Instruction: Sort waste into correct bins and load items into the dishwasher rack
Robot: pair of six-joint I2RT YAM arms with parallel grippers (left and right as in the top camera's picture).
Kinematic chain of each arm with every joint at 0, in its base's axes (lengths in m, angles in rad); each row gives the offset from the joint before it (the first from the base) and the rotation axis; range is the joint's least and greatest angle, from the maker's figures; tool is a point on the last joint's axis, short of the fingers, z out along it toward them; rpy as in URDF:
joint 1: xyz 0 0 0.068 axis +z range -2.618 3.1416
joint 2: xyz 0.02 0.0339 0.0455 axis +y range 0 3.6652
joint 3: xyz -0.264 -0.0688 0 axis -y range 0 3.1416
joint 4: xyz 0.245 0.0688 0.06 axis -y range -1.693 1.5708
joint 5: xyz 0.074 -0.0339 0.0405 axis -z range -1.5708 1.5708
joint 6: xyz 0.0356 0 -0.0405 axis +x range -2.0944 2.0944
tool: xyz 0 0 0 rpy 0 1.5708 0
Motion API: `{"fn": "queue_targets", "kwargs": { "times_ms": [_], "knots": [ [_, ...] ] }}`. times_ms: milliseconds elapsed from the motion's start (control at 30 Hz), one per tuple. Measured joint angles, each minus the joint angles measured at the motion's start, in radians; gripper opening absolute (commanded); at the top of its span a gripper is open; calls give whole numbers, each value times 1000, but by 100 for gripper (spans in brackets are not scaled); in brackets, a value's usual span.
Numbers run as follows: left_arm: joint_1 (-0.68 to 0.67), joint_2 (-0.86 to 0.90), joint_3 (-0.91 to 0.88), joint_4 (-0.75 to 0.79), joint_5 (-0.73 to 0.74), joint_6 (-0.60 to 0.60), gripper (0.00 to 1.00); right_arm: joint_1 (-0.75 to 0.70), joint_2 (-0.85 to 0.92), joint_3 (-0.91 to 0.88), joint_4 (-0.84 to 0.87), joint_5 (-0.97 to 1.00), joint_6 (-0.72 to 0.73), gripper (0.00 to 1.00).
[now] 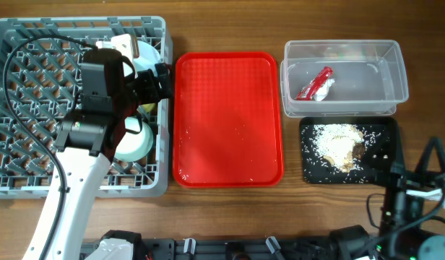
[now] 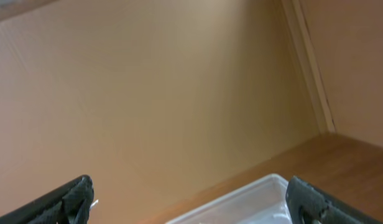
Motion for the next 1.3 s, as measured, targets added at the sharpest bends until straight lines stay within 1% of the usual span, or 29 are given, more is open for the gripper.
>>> {"fn": "queue_targets", "kwargs": {
  "times_ms": [33,100,133,167,200,267,400,700,800,933,1300],
  "knots": [
    [0,0,0,0,0,0,100,-16,-8,-43,55,-21,0,100],
    [0,0,0,0,0,0,100,-75,-16,-171,235,-111,0,100],
    [0,0,0,0,0,0,100,-82,-17,-185,253,-123,0,100],
    [0,0,0,0,0,0,100,-125,-23,-272,340,-207,0,100],
    [0,0,0,0,0,0,100,-143,-31,-315,386,-251,0,100],
    [0,0,0,0,0,0,100,-174,-61,-377,410,-312,0,100],
    [0,0,0,0,0,0,100,-188,-98,-446,398,-372,-23,100],
    [0,0,0,0,0,0,100,-188,-107,-553,203,-404,-60,100],
    [0,0,0,0,0,0,100,-188,-107,-552,200,-425,-124,100],
    [0,0,0,0,0,0,100,-188,-107,-552,200,-433,-154,100],
    [0,0,0,0,0,0,100,-188,-107,-552,200,-441,-164,100]
  ]
}}
